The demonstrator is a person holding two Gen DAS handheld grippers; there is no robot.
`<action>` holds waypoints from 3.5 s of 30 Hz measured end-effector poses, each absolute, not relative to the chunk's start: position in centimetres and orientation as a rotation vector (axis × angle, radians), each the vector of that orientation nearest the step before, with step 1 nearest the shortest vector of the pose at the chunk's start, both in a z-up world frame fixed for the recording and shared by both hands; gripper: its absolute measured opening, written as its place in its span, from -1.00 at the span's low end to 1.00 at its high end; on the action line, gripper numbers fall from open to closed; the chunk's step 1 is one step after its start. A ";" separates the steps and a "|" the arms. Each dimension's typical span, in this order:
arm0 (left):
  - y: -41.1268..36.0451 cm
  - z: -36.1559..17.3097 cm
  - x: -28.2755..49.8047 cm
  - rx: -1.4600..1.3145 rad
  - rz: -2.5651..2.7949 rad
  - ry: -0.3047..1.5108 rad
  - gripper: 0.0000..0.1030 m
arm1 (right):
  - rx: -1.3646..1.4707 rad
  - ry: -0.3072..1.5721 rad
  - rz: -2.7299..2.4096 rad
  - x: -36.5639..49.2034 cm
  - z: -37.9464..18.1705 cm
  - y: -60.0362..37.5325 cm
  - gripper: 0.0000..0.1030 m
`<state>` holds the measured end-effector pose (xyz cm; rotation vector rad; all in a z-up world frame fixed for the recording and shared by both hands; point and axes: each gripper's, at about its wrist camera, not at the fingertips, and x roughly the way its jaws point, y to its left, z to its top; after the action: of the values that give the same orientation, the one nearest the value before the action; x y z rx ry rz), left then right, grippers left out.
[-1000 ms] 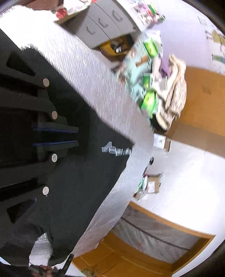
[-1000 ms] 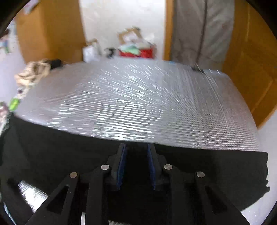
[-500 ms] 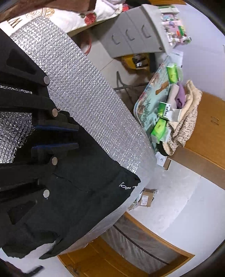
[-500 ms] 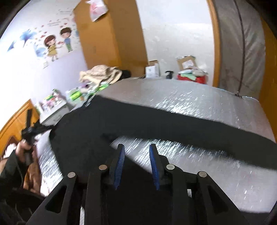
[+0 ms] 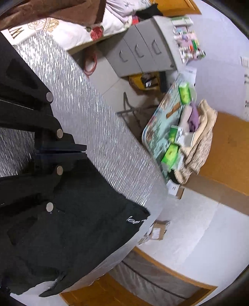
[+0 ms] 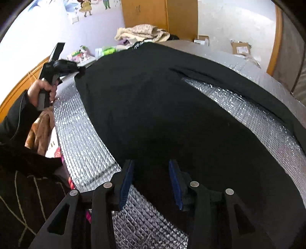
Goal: Fold clothes
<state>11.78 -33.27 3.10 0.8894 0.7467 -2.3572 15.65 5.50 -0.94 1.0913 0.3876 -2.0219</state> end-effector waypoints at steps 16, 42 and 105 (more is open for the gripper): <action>-34.2 6.3 15.3 0.825 -2.335 0.778 -0.96 | 1.030 0.337 -2.048 12.7 0.7 5.6 -0.18; -34.3 6.7 -9.6 1.257 -2.567 0.490 -0.73 | 0.833 0.573 -2.130 -7.6 2.5 -0.2 -0.18; -33.9 3.8 -14.3 1.324 -2.557 0.382 -0.85 | 0.967 0.725 -1.848 -16.1 -2.7 -11.9 -0.94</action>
<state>-14.31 -33.92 3.85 1.3241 0.3816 -2.5568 -16.13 -11.93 -2.71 0.9668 0.7251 -1.8484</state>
